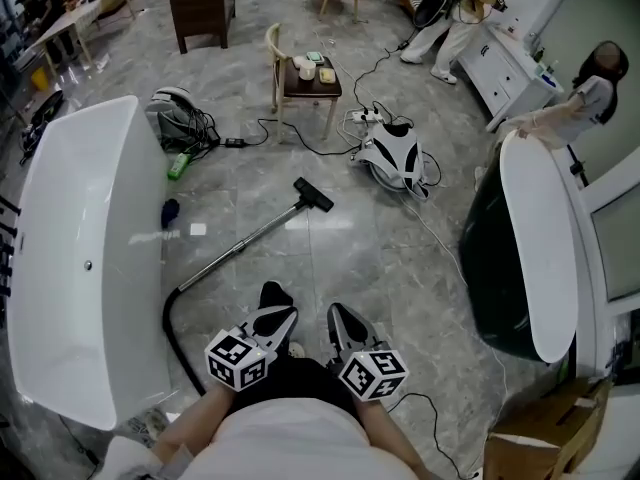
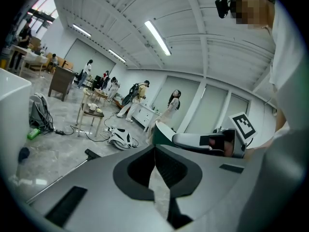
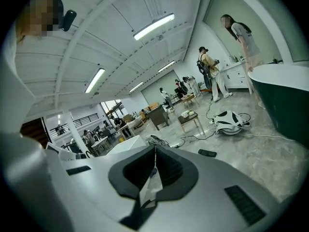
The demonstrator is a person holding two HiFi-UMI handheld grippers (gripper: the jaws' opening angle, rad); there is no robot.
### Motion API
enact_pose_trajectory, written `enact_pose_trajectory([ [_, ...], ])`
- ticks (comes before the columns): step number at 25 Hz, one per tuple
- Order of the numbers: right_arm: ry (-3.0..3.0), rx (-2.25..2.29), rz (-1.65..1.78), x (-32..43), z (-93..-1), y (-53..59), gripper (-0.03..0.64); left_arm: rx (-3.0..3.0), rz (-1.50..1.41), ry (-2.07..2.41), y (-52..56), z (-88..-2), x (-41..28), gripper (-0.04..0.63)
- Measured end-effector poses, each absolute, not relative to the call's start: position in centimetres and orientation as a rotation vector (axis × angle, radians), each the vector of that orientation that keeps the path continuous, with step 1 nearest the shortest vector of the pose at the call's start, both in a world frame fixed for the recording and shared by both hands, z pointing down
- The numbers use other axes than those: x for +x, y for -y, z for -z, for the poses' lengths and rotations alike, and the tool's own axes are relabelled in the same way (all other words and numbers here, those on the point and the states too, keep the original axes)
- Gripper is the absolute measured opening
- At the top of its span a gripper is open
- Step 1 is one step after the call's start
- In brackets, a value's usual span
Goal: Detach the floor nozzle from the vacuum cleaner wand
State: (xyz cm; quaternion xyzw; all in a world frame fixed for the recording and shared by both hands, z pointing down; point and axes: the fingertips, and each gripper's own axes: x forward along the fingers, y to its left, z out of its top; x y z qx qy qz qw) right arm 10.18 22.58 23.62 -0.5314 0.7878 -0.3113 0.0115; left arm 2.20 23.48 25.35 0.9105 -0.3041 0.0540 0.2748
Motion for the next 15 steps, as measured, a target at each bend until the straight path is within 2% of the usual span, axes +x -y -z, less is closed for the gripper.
enact_pose_trajectory([
  [15, -2.517, -1.666, 0.985, 11.3, -24.5, -12.5, 0.017, 2.448, -0.138, 0.771, -12.9, -25.8, 4.5, 0.011],
])
